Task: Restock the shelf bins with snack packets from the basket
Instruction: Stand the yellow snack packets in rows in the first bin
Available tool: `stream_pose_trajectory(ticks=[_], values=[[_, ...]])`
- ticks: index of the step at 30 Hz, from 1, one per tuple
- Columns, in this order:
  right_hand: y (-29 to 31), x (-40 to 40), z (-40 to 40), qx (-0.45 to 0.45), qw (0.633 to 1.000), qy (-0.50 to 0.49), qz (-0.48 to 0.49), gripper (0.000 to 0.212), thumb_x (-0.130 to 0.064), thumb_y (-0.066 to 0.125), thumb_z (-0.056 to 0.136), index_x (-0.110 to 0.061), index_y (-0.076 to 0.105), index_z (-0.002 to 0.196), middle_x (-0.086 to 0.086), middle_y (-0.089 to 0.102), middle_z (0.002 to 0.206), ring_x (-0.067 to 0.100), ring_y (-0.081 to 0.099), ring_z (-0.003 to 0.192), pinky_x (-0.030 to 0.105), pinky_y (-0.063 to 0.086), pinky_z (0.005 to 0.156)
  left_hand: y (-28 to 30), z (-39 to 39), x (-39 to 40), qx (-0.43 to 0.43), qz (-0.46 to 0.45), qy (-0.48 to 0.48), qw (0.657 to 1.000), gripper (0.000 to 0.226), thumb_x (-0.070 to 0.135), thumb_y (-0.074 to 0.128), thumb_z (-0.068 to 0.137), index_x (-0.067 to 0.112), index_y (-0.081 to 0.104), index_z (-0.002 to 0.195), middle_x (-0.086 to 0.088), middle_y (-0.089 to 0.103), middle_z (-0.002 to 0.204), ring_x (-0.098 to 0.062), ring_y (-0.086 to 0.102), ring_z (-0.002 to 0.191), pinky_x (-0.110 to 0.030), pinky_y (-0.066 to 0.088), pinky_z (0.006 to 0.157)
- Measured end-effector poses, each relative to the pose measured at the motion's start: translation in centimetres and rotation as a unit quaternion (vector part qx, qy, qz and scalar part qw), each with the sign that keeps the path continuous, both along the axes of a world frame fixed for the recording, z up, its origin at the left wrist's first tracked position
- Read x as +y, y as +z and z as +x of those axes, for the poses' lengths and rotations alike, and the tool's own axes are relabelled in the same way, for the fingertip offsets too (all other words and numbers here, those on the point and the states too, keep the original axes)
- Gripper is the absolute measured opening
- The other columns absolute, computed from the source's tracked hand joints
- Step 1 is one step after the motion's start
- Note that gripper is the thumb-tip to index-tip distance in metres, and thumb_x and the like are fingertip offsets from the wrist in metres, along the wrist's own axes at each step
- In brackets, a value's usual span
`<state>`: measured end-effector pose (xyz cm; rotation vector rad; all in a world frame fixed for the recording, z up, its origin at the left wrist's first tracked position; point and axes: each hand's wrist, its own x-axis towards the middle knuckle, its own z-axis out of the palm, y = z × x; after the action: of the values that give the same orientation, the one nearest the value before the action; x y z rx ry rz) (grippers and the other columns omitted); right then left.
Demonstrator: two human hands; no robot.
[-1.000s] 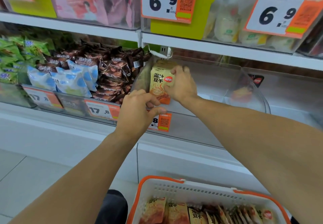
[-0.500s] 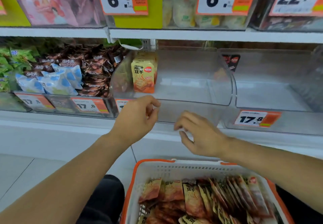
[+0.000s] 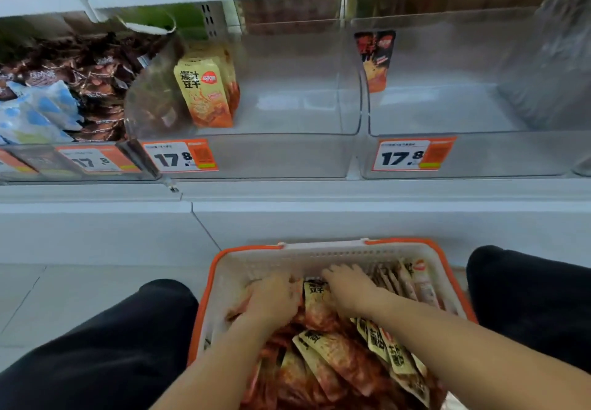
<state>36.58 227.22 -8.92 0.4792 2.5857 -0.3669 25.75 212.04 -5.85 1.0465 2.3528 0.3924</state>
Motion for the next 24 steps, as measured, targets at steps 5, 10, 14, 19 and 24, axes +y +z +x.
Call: stream_pose_trajectory(ticks=[5,10,14,19,24], values=[[-0.8,0.7,0.4,-0.047,0.999,0.001,-0.012,0.056,-0.034,0.061,0.087,-0.019,0.045,0.138,0.008,0.056,0.129,0.030,0.050,0.124,0.047,0.026,0.104,-4.2,2.8,-1.2,0.004,-0.124,-0.077,0.989,0.036,0.030,0.046,0.099,0.018,0.050,0.132,-0.003,0.045,0.138,-0.026,0.044,0.128,-0.042,0.042,0.100],[-1.7,0.2,0.0,-0.059,0.998,0.010,-0.015,0.087,-0.042,0.070,0.080,-0.025,0.028,0.153,0.005,0.041,0.150,0.030,0.038,0.136,0.049,0.022,0.110,-4.3,2.9,-1.4,0.032,-0.119,-0.083,0.989,0.034,0.027,0.046,0.098,0.016,0.051,0.130,-0.002,0.044,0.135,-0.024,0.038,0.132,-0.042,0.040,0.098],[-2.5,-0.7,-0.3,-0.038,0.999,-0.003,-0.016,0.094,-0.046,0.081,0.073,-0.026,0.033,0.151,0.001,0.041,0.147,0.026,0.038,0.136,0.044,0.023,0.107,-4.5,2.9,-1.6,0.022,-0.105,-0.065,0.992,0.030,0.029,0.045,0.098,0.017,0.053,0.125,-0.001,0.045,0.133,-0.024,0.039,0.129,-0.042,0.041,0.096],[-2.1,-0.2,-1.4,-0.077,0.997,0.009,0.006,0.110,-0.057,0.086,0.062,-0.030,0.030,0.153,0.004,0.033,0.151,0.030,0.027,0.140,0.047,0.018,0.114,-5.1,2.3,-1.9,-0.036,-0.068,-0.015,0.997,0.032,0.029,0.049,0.096,0.023,0.058,0.127,0.004,0.050,0.130,-0.022,0.045,0.125,-0.043,0.043,0.100],[-2.1,-0.8,-1.8,-0.133,0.991,0.026,-0.010,0.114,-0.064,0.087,0.055,-0.031,0.035,0.152,0.005,0.028,0.155,0.035,0.018,0.144,0.052,0.011,0.117,-5.2,1.8,-2.4,-0.073,-0.053,0.020,0.996,0.028,0.028,0.052,0.092,0.022,0.065,0.116,0.004,0.055,0.117,-0.022,0.055,0.111,-0.044,0.048,0.097]])
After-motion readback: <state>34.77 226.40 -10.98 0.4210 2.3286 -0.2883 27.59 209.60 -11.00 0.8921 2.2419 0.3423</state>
